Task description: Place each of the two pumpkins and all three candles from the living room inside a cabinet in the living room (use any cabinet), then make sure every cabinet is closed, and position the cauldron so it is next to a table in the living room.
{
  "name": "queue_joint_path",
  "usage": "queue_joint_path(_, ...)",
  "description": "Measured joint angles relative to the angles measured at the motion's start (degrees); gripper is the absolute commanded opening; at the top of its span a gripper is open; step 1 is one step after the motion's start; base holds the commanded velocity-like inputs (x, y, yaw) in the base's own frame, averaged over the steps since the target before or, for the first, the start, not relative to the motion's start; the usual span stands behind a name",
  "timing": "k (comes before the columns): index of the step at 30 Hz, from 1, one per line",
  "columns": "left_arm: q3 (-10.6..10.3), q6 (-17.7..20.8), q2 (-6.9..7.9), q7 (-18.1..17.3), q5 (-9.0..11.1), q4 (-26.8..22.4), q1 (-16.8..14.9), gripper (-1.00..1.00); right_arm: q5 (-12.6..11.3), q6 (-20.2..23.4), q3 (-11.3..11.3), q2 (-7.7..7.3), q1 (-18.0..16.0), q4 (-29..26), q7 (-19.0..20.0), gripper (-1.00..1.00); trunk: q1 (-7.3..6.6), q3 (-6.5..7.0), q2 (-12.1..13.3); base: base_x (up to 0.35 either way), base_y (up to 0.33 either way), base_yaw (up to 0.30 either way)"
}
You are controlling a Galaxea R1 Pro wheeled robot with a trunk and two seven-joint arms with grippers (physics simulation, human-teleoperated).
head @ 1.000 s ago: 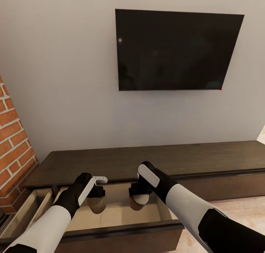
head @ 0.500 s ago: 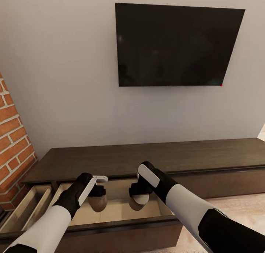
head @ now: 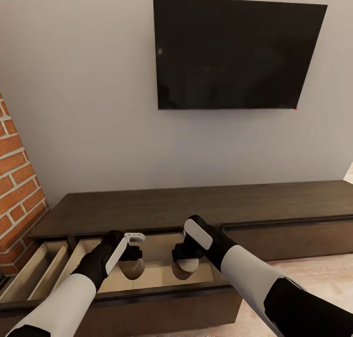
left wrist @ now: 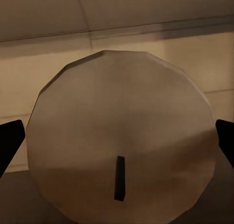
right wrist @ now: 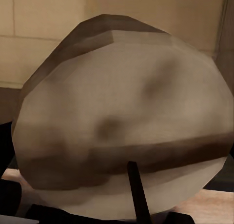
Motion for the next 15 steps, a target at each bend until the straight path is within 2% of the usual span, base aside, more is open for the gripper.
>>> queue_joint_path(15, 0.00, -0.03, -0.14, 0.00, 0.02, -0.08, -0.01, -1.00, 0.73, -6.38, 0.07, 0.00, -0.01, 0.38, -0.23, -1.00, 0.22, -0.18, -0.42, 0.000, 0.000, 0.000)
